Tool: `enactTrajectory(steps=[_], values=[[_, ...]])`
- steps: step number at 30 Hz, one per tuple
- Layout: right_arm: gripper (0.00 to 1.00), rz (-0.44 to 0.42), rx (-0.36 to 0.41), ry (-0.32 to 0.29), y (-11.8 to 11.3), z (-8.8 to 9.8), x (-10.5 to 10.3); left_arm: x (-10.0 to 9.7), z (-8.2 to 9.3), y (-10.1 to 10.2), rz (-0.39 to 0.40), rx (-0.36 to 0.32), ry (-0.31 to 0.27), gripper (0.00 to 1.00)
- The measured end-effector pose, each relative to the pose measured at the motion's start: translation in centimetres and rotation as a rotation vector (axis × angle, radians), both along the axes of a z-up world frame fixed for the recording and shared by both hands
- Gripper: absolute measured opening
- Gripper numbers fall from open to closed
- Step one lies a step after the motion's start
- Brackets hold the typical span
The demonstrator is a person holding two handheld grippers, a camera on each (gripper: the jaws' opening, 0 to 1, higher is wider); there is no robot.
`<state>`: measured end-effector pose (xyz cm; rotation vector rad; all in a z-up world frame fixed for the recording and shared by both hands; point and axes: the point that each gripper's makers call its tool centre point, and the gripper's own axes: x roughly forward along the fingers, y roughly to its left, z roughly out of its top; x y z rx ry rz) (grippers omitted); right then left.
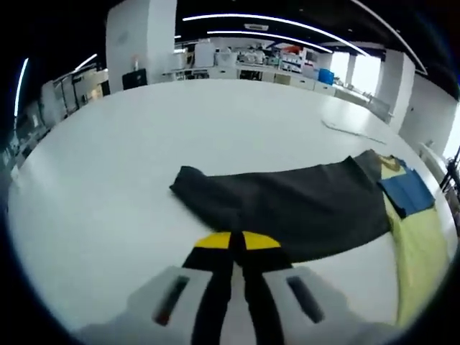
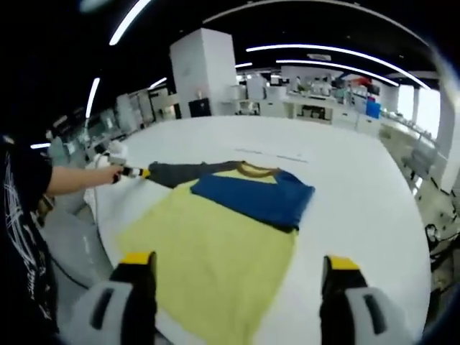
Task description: Fold the garment on the visible template until the final outline fits inside the template.
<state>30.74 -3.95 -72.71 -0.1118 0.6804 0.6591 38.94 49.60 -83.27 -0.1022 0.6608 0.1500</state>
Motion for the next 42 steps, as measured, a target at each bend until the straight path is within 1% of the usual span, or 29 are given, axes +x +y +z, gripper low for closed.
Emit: enactTrajectory(steps=[2,5,7,8,9,11,13,14,15,16,18,19,20,21,22,23,24,25,26,27,28,29,30,31,32,33,35,38,42], values=[[0.96,0.000,-0.004,0.002,0.0,0.0,0.0,0.0,-0.1,0.1,0.008,-0.019,0.003,0.01],[0.96,0.003,-0.008,0.001,0.1,-0.1,0.0,-0.3,-0.2,-0.1,0.010,-0.020,0.009,0.02],[0.96,0.004,-0.008,0.004,0.2,-0.1,0.0,-0.5,-0.2,0.3,0.040,-0.057,0.004,0.06],[0.96,0.006,-0.008,0.004,0.2,-0.2,0.1,-0.5,-0.1,0.5,0.055,-0.064,-0.006,0.10],[0.96,0.006,-0.009,0.004,0.3,-0.2,0.1,-0.6,0.2,0.9,0.066,-0.065,-0.023,0.17],[0.96,0.009,-0.006,0.004,0.6,-0.2,0.0,0.1,0.2,2.7,0.081,-0.047,-0.039,0.25],[0.96,0.012,-0.004,0.008,0.8,-0.4,-0.1,0.1,0.7,2.7,0.098,-0.053,-0.058,0.27],[0.96,0.014,-0.005,0.010,0.8,-0.4,-0.2,0.3,0.8,2.8,0.123,-0.093,-0.077,0.27],[0.96,0.015,-0.007,0.013,0.8,-0.5,-0.2,0.5,0.7,2.9,0.132,-0.112,-0.082,0.27],[0.96,0.014,-0.009,0.015,0.8,-0.6,-0.3,0.6,0.5,3.5,0.150,-0.130,-0.082,0.27],[0.95,0.013,-0.020,0.018,0.7,-0.7,-0.3,1.0,0.3,3.8,0.151,-0.124,-0.076,0.26],[0.95,0.012,-0.027,0.019,0.6,-0.8,-0.3,1.3,0.1,3.7,0.148,-0.125,-0.073,0.25],[0.95,0.011,-0.029,0.019,0.6,-0.8,-0.3,1.4,-0.2,3.3,0.139,-0.119,-0.056,0.24],[0.95,0.009,-0.029,0.019,0.6,-0.8,-0.3,1.2,-0.6,3.3,0.140,-0.113,-0.027,0.21],[0.95,0.007,-0.027,0.018,0.6,-0.7,-0.2,1.1,-0.6,3.1,0.139,-0.094,-0.024,0.17],[0.95,0.009,-0.026,0.016,0.6,-0.6,-0.2,1.5,-0.4,2.9,0.145,-0.111,-0.042,0.13],[0.95,0.009,-0.026,0.011,0.7,-0.5,-0.2,1.3,-0.5,2.5,0.161,-0.139,-0.029,0.07],[0.95,0.009,-0.027,0.008,0.7,-0.4,-0.2,0.9,-0.8,2.6,0.179,-0.138,-0.004,0.01],[0.95,0.009,-0.027,0.005,0.8,-0.3,-0.3,0.8,-0.7,2.5,0.173,-0.120,-0.005,0.00],[0.95,0.008,-0.028,0.004,0.7,-0.4,-0.3,0.6,-0.6,2.8,0.201,-0.106,-0.002,0.00],[0.95,0.005,-0.030,0.005,0.7,-0.4,-0.3,0.6,-0.5,2.6,0.185,-0.107,-0.006,0.00],[0.95,0.004,-0.033,0.006,0.6,-0.5,-0.4,0.5,-0.4,2.6,0.186,-0.103,-0.011,0.00],[0.95,0.006,-0.039,0.007,0.6,-0.6,-0.6,0.2,-0.3,2.9,0.203,-0.101,-0.013,0.00],[0.95,0.007,-0.042,0.007,0.6,-0.6,-0.7,0.0,-0.1,3.0,0.249,-0.132,-0.026,0.00],[0.95,0.006,-0.044,0.008,0.6,-0.7,-0.9,-0.3,0.0,2.9,0.269,-0.157,-0.031,0.00],[0.95,0.004,-0.044,0.009,0.5,-0.8,-1.0,-0.4,0.1,2.8,0.258,-0.146,-0.031,0.00],[0.95,-0.002,-0.040,0.012,0.4,-0.8,-1.1,-0.8,-0.1,2.9,0.243,-0.109,0.001,0.00],[0.96,-0.004,-0.038,0.009,0.3,-0.8,-1.3,-0.8,0.5,2.8,0.244,-0.115,-0.024,0.00],[0.98,0.013,-0.046,-0.004,0.4,-0.6,-1.3,-0.9,1.4,2.7,0.255,-0.097,-0.045,0.00]])
